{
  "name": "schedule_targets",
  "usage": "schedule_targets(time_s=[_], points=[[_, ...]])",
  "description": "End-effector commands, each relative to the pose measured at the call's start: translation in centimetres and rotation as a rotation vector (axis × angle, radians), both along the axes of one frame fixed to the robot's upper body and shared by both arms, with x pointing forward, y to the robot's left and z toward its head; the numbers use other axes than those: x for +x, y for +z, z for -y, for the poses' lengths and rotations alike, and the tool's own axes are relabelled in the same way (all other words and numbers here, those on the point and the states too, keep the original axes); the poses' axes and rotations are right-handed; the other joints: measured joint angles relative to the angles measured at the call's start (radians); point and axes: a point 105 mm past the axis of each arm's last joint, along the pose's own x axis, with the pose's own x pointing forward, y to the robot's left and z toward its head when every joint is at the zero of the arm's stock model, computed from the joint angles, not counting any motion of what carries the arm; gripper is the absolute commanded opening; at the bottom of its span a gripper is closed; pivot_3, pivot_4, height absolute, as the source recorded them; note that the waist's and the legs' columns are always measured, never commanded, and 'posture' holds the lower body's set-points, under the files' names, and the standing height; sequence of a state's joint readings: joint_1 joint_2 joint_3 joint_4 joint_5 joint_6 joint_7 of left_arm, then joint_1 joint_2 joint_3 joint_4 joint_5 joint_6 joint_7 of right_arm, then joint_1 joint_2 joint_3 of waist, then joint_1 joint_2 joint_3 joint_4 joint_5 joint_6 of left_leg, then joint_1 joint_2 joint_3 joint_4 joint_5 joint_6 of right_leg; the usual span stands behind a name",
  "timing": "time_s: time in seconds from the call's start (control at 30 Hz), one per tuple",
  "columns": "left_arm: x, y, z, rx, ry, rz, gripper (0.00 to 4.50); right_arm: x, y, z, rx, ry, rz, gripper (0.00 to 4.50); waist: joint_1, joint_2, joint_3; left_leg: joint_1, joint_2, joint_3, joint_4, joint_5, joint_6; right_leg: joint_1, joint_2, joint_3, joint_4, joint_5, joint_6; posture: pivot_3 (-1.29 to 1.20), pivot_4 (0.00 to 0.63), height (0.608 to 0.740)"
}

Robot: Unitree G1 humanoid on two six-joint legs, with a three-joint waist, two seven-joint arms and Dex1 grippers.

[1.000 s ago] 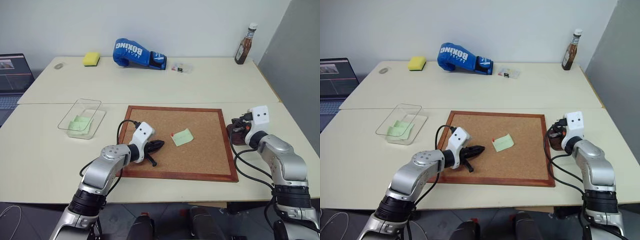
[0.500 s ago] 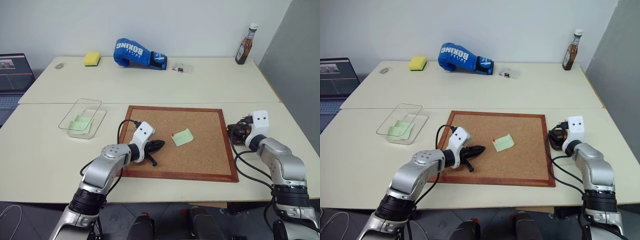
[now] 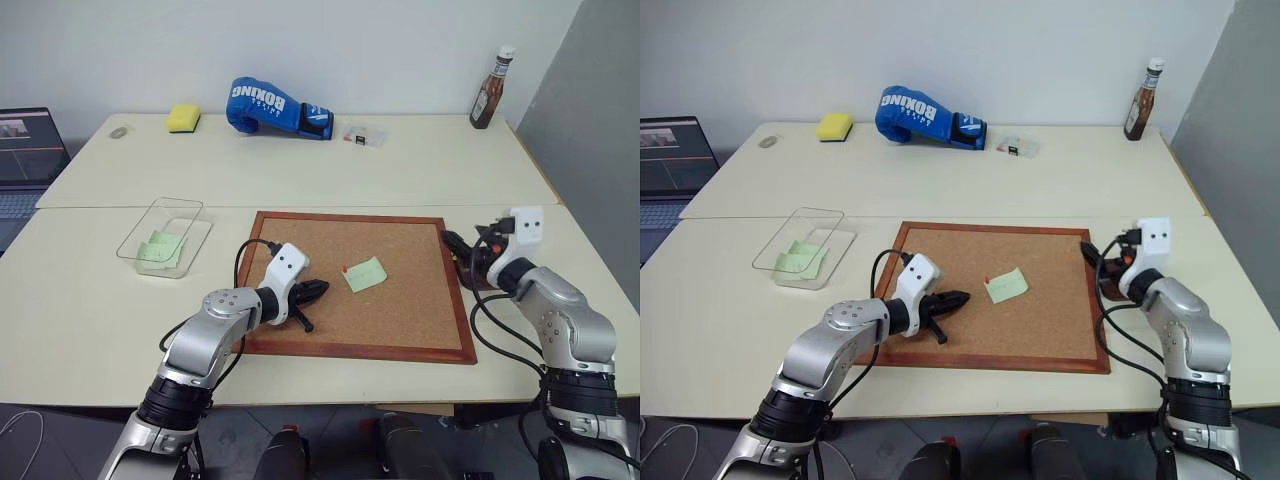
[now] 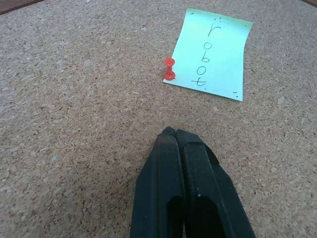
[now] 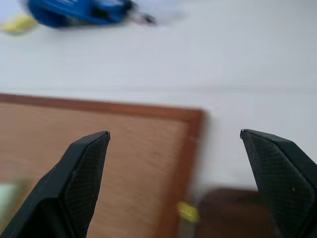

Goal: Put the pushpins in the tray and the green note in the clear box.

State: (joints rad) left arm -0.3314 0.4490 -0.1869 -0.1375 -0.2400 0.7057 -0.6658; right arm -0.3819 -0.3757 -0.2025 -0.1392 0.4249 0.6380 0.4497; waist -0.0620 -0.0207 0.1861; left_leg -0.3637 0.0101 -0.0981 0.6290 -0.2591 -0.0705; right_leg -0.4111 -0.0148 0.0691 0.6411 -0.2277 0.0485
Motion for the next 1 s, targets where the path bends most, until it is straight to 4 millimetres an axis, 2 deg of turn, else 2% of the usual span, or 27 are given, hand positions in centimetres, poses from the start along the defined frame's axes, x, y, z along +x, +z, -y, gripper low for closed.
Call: schedule_targets(time_s=[0.03, 0.1, 0.17, 0.23, 0.4, 0.7, 0.73, 0.8, 1.0], points=[[-0.9, -3.4, -0.8, 0.045, 0.043, -0.139, 0.00, -1.6, 0.9, -5.4, -0.103, 0.259, 0.090, 4.48, 0.000, 0.000, 0.000, 0.000, 0.000, 0.000, 0.000, 0.000, 0.000, 0.000, 0.000, 0.000, 0.000, 0.000, 0.000, 0.00, 0.150, 0.740], [-0.8, -3.4, -0.7, 0.044, 0.048, -0.139, 0.00, -1.9, 0.4, -6.7, -0.139, 0.318, 0.097, 4.48, 0.000, 0.000, 0.000, 0.000, 0.000, 0.000, 0.000, 0.000, 0.000, 0.000, 0.000, 0.000, 0.000, 0.000, 0.000, 0.00, 0.150, 0.740], [-0.7, -3.4, -0.8, 0.045, 0.059, -0.139, 0.00, -2.5, -0.8, -9.5, -0.219, 0.444, 0.115, 4.48, 0.002, 0.000, 0.000, 0.000, 0.000, 0.000, 0.000, 0.000, 0.000, 0.000, 0.000, 0.000, 0.000, 0.000, 0.000, 0.00, 0.150, 0.740], [-0.4, -3.3, -1.1, 0.039, 0.090, -0.135, 0.00, -2.4, -2.6, -11.5, -0.296, 0.513, 0.103, 4.48, 0.001, 0.000, 0.000, 0.000, 0.000, 0.000, 0.000, 0.000, 0.000, 0.000, 0.000, 0.000, 0.000, 0.000, 0.000, 0.00, 0.150, 0.740], [0.2, -2.9, -1.4, 0.020, 0.132, -0.122, 0.00, -1.0, -4.9, -12.8, -0.341, 0.529, 0.071, 4.48, 0.003, 0.000, 0.000, 0.000, 0.000, -0.001, 0.001, 0.000, 0.000, 0.000, 0.000, -0.001, 0.000, 0.000, 0.000, 0.00, 0.150, 0.740], [0.1, -3.0, -1.5, 0.014, 0.146, -0.127, 0.00, -0.1, -6.0, -14.8, -0.279, 0.560, 0.032, 4.48, 0.002, 0.000, 0.000, 0.001, 0.000, -0.002, 0.001, 0.000, 0.000, 0.000, 0.000, -0.001, 0.002, 0.000, 0.000, 0.00, 0.150, 0.740], [0.0, -3.1, -1.5, 0.014, 0.144, -0.129, 0.00, 0.0, -6.1, -15.1, -0.255, 0.559, 0.022, 4.12, 0.002, 0.000, 0.000, 0.001, 0.000, -0.001, 0.001, 0.000, 0.000, 0.000, 0.000, -0.001, 0.002, 0.000, 0.000, 0.00, 0.150, 0.740], [0.1, -3.0, -1.7, 0.018, 0.147, -0.129, 0.00, 0.1, -6.1, -15.5, -0.229, 0.560, 0.015, 3.88, 0.001, 0.000, 0.000, 0.001, 0.000, -0.001, 0.001, 0.000, 0.000, 0.001, 0.000, 0.000, 0.002, 0.000, 0.000, 0.00, 0.150, 0.740], [0.5, -2.7, -2.2, 0.022, 0.160, -0.121, 0.00, 0.7, -6.0, -15.4, -0.202, 0.537, 0.004, 2.67, -0.003, 0.000, 0.000, 0.002, 0.000, -0.002, 0.001, 0.001, 0.000, 0.001, 0.001, -0.001, 0.002, 0.000, 0.000, 0.00, 0.150, 0.740]])
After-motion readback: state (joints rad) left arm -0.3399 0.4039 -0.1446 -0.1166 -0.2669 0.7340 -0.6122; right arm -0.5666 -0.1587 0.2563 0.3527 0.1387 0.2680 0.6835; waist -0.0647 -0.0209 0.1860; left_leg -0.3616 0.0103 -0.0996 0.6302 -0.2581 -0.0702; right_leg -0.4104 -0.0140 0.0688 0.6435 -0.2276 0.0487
